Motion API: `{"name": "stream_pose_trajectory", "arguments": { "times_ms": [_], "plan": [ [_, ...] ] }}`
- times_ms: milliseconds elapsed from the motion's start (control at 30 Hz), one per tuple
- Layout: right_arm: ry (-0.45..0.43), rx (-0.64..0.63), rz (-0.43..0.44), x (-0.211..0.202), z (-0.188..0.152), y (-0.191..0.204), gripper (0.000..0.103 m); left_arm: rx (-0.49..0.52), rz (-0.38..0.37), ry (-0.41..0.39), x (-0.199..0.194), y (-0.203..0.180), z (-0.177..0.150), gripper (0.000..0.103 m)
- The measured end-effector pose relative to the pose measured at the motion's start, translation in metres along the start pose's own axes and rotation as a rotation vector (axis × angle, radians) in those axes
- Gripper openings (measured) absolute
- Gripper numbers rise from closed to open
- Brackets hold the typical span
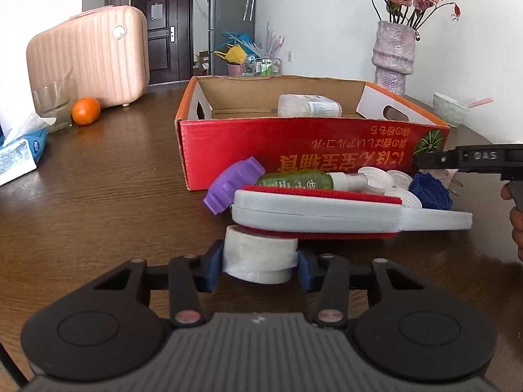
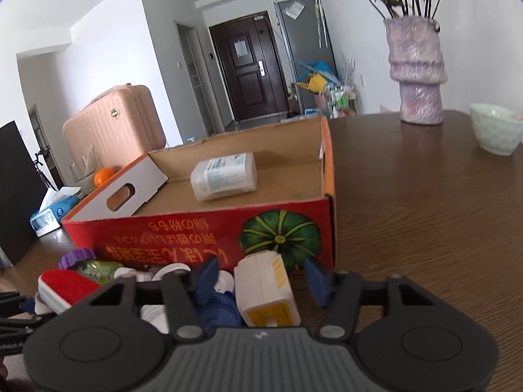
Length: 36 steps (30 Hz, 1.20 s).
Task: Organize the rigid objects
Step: 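Grasp the white tape roll with left tool while right tool grasps cream plug, then lower tape roll into box with left tool while right tool drops plug inside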
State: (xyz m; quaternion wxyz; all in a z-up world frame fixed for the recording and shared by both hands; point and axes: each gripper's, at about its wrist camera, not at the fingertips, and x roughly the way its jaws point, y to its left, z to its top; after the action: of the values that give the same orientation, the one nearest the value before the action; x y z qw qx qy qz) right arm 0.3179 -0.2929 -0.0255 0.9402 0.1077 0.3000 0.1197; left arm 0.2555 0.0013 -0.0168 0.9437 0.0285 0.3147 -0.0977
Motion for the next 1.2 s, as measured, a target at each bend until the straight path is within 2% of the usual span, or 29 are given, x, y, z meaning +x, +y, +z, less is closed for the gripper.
{"name": "stream_pose_trajectory", "arguments": {
  "times_ms": [100,300,367,433,533,633,733,867,1200],
  "plan": [
    [-0.008,0.012,-0.019,-0.006,-0.003,-0.006,0.034,-0.006,0.018,-0.003,-0.010,-0.002,-0.007,0.045],
    [-0.024,0.011,-0.084,-0.044,-0.021,-0.019,0.033,-0.043,0.026,-0.013,-0.045,-0.001,-0.023,0.043],
    [-0.028,0.008,-0.069,-0.061,-0.034,-0.018,0.033,-0.056,0.027,-0.031,-0.060,-0.002,-0.028,0.043],
    [-0.035,-0.013,-0.049,-0.078,-0.049,-0.012,0.033,-0.058,0.036,-0.052,-0.073,-0.006,-0.032,0.043],
    [-0.049,-0.078,-0.070,-0.099,-0.070,0.006,0.033,-0.082,0.044,-0.069,-0.089,-0.011,-0.034,0.043],
    [-0.050,-0.133,-0.020,-0.114,-0.088,0.028,0.032,-0.083,0.029,-0.106,-0.108,-0.020,-0.036,0.043],
    [-0.047,-0.172,0.011,-0.121,-0.103,0.048,0.032,-0.087,0.027,-0.103,-0.115,-0.030,-0.038,0.043],
    [-0.044,-0.190,0.024,-0.130,-0.119,0.066,0.032,-0.078,-0.014,-0.123,-0.132,-0.045,-0.045,0.043],
    [-0.081,-0.173,-0.015,-0.134,-0.135,0.073,0.031,-0.051,-0.036,-0.123,-0.140,-0.068,-0.052,0.043]
  ]
}}
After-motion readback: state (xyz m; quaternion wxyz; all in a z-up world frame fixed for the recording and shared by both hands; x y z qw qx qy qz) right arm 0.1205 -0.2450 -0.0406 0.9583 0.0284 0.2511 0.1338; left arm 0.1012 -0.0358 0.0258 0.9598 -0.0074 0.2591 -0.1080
